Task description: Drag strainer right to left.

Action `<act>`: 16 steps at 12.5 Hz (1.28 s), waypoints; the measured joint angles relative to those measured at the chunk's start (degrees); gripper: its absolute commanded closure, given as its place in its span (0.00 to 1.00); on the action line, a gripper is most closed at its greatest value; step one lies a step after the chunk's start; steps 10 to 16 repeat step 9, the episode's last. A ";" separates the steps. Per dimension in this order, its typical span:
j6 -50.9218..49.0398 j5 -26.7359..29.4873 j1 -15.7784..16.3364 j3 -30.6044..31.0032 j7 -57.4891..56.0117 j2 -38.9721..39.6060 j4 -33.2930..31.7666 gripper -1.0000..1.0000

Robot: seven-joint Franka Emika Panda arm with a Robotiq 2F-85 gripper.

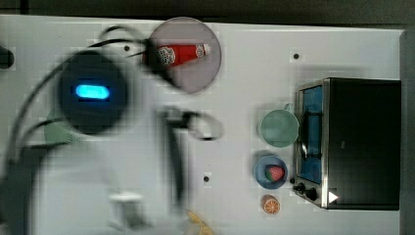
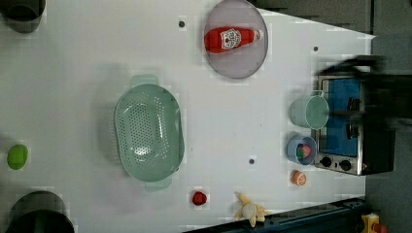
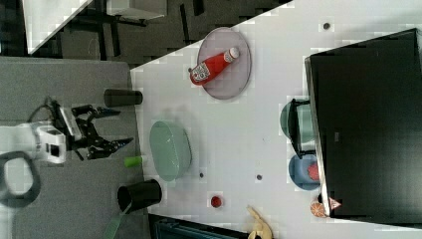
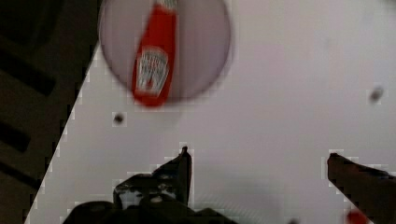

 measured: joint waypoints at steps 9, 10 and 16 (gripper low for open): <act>-5.92 -9.16 -6.13 -15.76 -27.70 -7.36 -2.29 0.00; -5.92 -9.16 -6.13 -15.76 -27.70 -7.36 -2.29 0.00; -5.92 -9.16 -6.13 -15.76 -27.70 -7.36 -2.29 0.00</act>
